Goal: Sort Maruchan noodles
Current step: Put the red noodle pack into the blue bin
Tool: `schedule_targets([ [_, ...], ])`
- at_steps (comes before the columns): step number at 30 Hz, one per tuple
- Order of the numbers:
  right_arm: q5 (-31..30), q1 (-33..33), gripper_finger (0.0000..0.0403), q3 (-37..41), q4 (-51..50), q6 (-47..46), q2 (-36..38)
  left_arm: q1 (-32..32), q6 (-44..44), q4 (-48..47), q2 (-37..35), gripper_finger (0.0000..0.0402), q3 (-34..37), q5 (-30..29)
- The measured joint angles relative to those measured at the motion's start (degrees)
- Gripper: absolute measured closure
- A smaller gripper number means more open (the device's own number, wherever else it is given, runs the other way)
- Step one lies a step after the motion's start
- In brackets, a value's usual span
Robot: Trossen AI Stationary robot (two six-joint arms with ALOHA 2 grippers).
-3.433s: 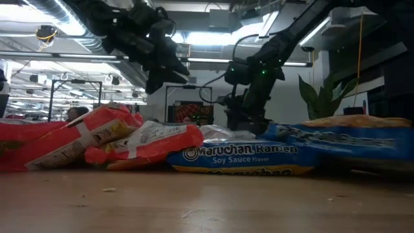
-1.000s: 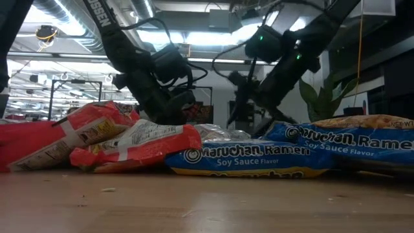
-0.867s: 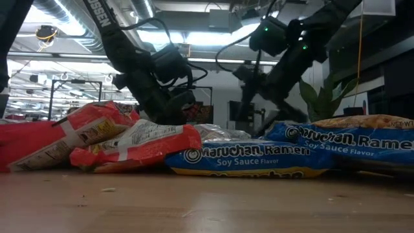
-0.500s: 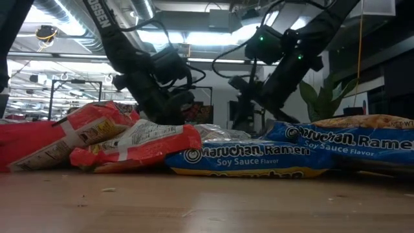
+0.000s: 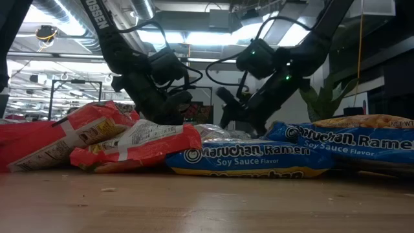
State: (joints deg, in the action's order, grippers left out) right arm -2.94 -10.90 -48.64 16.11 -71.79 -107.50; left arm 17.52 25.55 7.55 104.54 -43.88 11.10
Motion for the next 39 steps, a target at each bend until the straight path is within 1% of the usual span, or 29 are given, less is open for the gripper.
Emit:
schedule_targets([
  [5, 1.01, -0.04, 0.0161, -0.24, 2.99, 0.34, -2.05, 0.00, -0.15, 0.16, 0.02, 0.0401, 0.01, 0.05],
  [8, 1.27, -0.04, 0.0179, -0.19, 3.49, 1.51, -2.11, 0.04, -0.16, 0.47, 0.04, 0.0401, 0.05, 0.53],
  [11, 1.49, -0.04, 0.0219, -0.09, 3.86, 1.63, -1.84, 0.47, 0.06, 0.71, -0.52, 0.0401, -0.10, 2.56],
  [14, 2.95, 0.00, 0.0271, -0.09, 4.36, 1.60, -1.84, 1.17, 1.20, -0.15, -1.54, 0.0402, -0.50, 5.15],
  [17, 2.99, 0.04, 0.0319, -0.09, 4.64, 1.88, -1.81, 2.07, 2.23, -1.00, -3.55, 0.0401, -0.70, 7.00],
  [19, 3.00, 0.04, 0.0344, -0.09, 5.34, 3.01, -1.81, 2.69, 2.46, -0.43, -4.95, 0.0401, -0.92, 7.45],
  [21, 2.89, 0.04, 0.0359, -0.09, 6.14, 3.30, -1.81, 3.46, 2.80, -0.49, -6.72, 0.0401, -0.96, 8.68],
  [23, 2.59, 0.04, 0.0365, -0.04, 7.06, 3.30, -1.84, 4.20, 4.18, -0.43, -8.56, 0.0401, -0.96, 9.98],
  [26, 2.26, 0.02, 0.0364, 0.02, 7.09, 3.30, -1.35, 5.29, 5.85, -0.58, -11.69, 0.0401, -0.96, 11.96],
  [30, 1.99, -0.06, 0.0364, 0.07, 6.65, 4.20, 0.38, 6.59, 7.84, -1.31, -17.39, 0.0401, -1.07, 13.08],
  [36, 2.12, -2.54, 0.0367, 0.05, 3.99, 6.44, 6.72, 8.06, 10.08, -1.23, -27.38, 0.0401, -1.11, 13.54],
  [39, 2.72, -4.01, 0.0367, 0.00, 2.22, 8.01, 11.48, 8.30, 8.40, -0.97, -32.26, 0.0401, -1.16, 12.13],
])
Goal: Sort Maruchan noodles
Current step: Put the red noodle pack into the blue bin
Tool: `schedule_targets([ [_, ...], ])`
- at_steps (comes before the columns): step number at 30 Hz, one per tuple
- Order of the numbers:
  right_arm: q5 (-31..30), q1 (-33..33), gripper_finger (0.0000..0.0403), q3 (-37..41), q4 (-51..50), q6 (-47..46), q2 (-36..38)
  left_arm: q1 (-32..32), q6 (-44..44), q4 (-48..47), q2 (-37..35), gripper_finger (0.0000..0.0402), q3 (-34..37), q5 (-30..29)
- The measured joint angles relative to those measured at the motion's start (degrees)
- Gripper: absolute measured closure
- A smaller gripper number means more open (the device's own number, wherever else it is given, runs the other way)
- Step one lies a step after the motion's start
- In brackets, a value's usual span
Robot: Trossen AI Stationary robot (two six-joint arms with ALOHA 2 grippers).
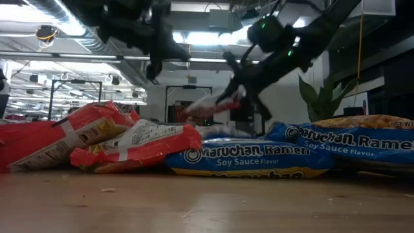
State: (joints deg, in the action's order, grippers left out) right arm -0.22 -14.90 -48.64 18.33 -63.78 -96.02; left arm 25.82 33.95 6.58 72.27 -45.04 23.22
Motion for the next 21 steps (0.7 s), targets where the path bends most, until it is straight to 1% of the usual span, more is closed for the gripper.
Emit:
schedule_targets([
  [2, 1.13, -0.61, 0.0367, -0.02, -1.51, 1.13, 3.48, 0.02, -2.75, 0.32, -3.01, 0.0401, -0.01, -0.93],
  [6, 4.02, -0.23, 0.0368, -0.02, -9.18, 2.29, 12.30, 0.01, -5.85, 0.36, -8.20, 0.0401, -0.02, -4.44],
  [9, 4.54, 1.86, 0.0368, -0.04, -16.63, 2.29, 19.54, 0.02, -6.00, 0.37, -11.15, 0.0401, -0.02, -7.39],
  [11, 4.08, 4.25, 0.0369, -0.04, -22.25, 0.66, 24.34, 0.03, -6.05, 0.36, -12.62, 0.0401, -0.04, -8.68],
  [13, 2.26, 7.79, 0.0369, -0.09, -27.36, -2.25, 28.56, 0.05, -6.07, 0.12, -13.72, 0.0401, -0.04, -9.52],
  [16, -1.70, 15.33, 0.0369, -0.09, -33.81, -7.98, 33.17, 0.05, -6.53, -0.16, -14.30, 0.0401, -0.09, -10.32],
  [19, -4.60, 24.32, 0.0369, -0.09, -37.89, -15.67, 35.65, 0.05, -7.79, -0.23, -14.32, 0.0401, -0.09, -10.32],
  [21, -4.72, 30.41, 0.0369, -0.09, -38.80, -20.95, 36.24, 0.05, -8.28, -0.37, -14.31, 0.0401, -0.09, -10.33],
])
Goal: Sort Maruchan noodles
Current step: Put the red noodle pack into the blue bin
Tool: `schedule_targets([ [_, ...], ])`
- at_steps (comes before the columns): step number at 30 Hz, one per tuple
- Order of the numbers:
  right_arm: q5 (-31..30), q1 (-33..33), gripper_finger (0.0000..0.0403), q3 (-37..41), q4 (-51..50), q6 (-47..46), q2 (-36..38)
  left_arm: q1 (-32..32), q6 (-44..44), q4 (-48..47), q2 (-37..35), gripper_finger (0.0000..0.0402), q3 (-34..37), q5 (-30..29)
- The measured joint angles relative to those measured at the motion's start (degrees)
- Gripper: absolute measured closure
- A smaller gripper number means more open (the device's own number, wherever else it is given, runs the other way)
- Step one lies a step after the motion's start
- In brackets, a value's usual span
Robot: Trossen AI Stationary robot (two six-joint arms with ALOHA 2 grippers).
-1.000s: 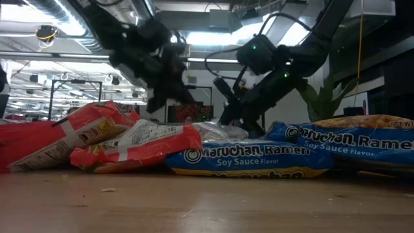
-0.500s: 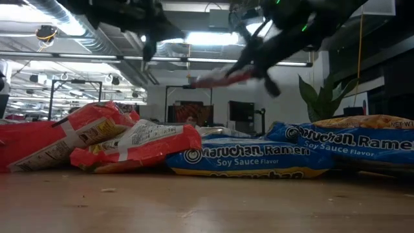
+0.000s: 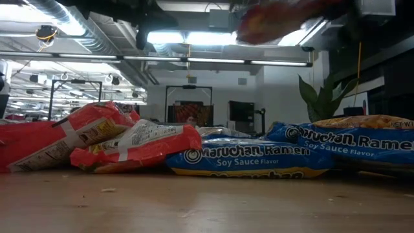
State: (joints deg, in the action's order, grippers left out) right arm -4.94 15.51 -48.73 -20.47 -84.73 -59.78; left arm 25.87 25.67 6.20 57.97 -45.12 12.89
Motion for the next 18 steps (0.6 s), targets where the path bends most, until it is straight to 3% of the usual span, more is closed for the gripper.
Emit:
schedule_targets([
  [8, 7.16, 19.34, 0.0370, -5.39, -4.24, -10.83, 0.06, 0.00, -2.36, -0.25, 0.18, 0.0401, 0.00, -0.66],
  [14, 8.15, 27.42, 0.0370, -15.57, -25.31, -20.70, -0.55, 0.00, -3.43, -1.10, 0.18, 0.0402, 0.00, -1.55],
  [18, 4.96, 31.43, 0.0370, -23.54, -38.10, -23.03, -3.45, 0.00, -4.57, -1.85, 0.18, 0.0401, 0.00, -1.82],
])
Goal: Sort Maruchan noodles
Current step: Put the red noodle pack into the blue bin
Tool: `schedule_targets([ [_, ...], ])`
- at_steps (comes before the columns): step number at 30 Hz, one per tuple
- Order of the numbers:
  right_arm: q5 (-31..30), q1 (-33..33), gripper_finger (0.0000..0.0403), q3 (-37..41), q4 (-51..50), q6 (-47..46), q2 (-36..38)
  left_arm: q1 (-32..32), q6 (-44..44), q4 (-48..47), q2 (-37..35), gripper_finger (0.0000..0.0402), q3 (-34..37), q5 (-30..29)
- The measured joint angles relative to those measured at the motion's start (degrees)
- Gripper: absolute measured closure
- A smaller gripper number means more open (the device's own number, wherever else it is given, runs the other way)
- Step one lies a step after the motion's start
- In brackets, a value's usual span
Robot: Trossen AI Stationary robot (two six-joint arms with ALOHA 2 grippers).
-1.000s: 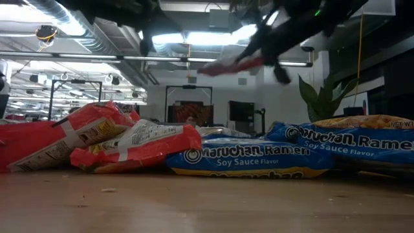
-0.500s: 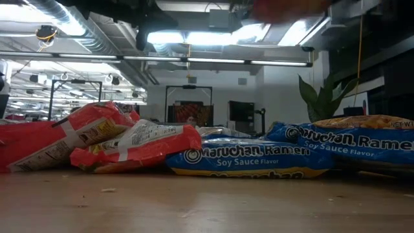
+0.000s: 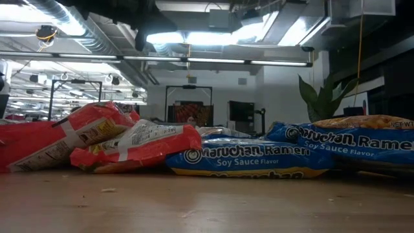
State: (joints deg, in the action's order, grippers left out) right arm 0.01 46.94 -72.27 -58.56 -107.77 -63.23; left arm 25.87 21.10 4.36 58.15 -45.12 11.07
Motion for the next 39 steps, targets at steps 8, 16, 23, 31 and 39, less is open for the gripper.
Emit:
schedule_targets([
  [8, 2.65, 3.16, 0.0370, -10.29, -15.04, 4.79, -11.32, -0.02, -0.87, -4.09, 0.00, 0.0401, 0.00, -2.61],
  [16, 7.79, 3.45, 0.0370, -10.62, -14.82, 13.89, -20.88, 0.00, -0.87, -4.81, 0.00, 0.0401, 0.00, -3.48],
  [23, 9.49, 3.59, 0.0370, -10.62, -14.55, 17.83, -26.26, 0.00, -0.87, -5.02, 0.00, 0.0401, 0.00, -4.64],
  [31, 11.67, 6.49, 0.0370, -10.58, -13.67, 14.93, -28.00, -0.02, -2.66, -5.08, 0.00, 0.0401, 0.00, -5.65],
  [39, 8.08, 8.20, 0.0370, -10.58, -12.03, 12.04, -29.22, 0.00, -2.45, -5.26, 0.00, 0.0401, 0.00, -6.12],
])
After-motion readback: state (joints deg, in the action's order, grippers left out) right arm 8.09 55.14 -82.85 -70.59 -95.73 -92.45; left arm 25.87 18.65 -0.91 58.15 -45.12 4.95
